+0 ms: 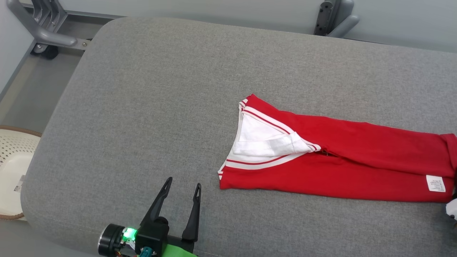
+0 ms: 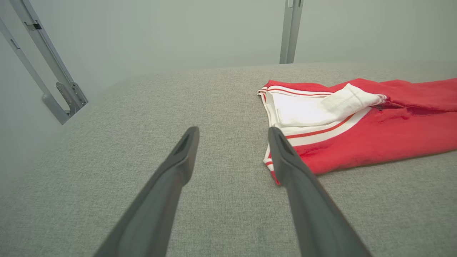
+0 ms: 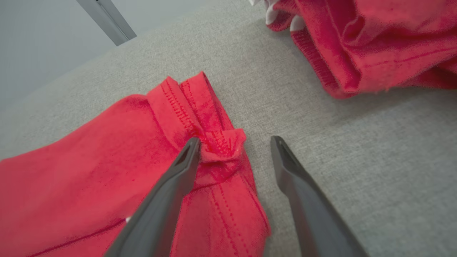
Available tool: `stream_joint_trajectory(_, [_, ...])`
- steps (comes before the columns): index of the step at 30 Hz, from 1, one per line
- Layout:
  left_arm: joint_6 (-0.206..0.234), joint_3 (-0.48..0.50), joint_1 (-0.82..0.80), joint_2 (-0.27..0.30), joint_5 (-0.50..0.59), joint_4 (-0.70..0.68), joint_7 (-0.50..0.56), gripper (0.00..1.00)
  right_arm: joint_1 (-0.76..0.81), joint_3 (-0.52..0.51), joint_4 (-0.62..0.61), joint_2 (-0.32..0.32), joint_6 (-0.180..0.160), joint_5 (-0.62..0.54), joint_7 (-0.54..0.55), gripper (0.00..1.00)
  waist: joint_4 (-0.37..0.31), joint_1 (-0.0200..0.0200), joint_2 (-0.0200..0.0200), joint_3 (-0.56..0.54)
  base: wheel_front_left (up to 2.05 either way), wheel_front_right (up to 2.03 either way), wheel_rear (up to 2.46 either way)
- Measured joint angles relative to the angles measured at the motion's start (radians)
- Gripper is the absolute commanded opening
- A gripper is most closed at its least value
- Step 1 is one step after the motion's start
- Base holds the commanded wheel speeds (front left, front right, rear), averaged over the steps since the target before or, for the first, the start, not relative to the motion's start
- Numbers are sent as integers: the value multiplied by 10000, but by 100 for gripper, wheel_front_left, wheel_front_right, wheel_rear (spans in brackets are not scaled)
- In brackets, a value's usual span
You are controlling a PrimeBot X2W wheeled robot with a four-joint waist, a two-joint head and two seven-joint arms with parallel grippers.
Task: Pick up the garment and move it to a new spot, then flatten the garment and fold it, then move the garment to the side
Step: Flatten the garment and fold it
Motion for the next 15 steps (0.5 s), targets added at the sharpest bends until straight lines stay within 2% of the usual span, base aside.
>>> stream_joint_trajectory(1, [-17,19,-6,-10,29,2,0,100,-7,-40,148,2,0,-6,81,95,9,0,0,16,0,0,0])
stream_joint_trajectory(2, [-23,35,-20,-25,48,2,0,100,-28,-90,284,13,0,-2,159,77,14,0,0,32,0,0,0])
stream_joint_trajectory(3, [-46,46,-39,-36,63,2,0,100,-79,-113,372,33,0,27,234,44,17,0,0,47,0,0,0])
stream_joint_trajectory(4, [-50,59,-49,-46,63,2,0,100,-143,-105,426,46,0,67,326,17,20,0,0,59,0,0,0])
stream_joint_trajectory(5, [-59,71,-50,-54,63,2,0,100,-215,-63,495,52,0,73,431,0,21,0,0,66,0,0,0])
stream_joint_trajectory(9, [-121,125,-53,-86,82,4,0,100,-283,92,495,105,10,190,629,0,-4,0,0,89,0,0,0])
stream_joint_trajectory(15, [-138,209,-59,-134,142,6,0,100,-202,159,67,-125,12,201,355,0,-210,0,0,132,0,0,0])
